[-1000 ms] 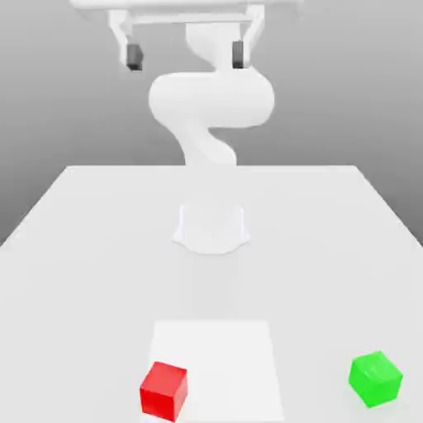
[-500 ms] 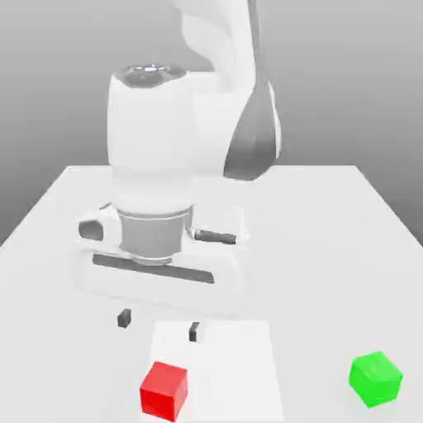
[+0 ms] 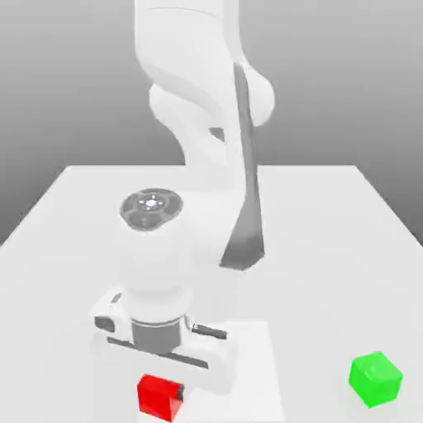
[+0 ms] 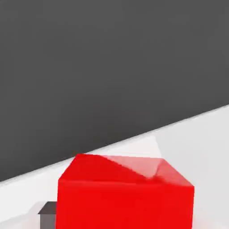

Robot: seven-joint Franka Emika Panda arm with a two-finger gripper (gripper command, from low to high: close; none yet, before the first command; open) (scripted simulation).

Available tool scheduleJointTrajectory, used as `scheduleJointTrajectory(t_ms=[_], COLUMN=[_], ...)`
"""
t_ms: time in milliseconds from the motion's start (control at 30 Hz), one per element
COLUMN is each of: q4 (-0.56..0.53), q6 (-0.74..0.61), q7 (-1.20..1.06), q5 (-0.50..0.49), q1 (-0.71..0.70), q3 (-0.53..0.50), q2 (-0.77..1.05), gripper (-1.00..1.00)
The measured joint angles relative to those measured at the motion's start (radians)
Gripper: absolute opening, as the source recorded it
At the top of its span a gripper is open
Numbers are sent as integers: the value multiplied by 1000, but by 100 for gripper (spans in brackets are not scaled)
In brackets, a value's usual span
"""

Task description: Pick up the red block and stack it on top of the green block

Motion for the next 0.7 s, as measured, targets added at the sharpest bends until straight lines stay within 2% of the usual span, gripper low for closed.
scheduleJointTrajectory(t_ms=[133, 700], q4=[-14, 52], q6=[-97, -205], q7=[-25, -655], q5=[-15, -123], q1=[11, 194], q3=[12, 326], q2=[-110, -141], gripper=[-100, -100])
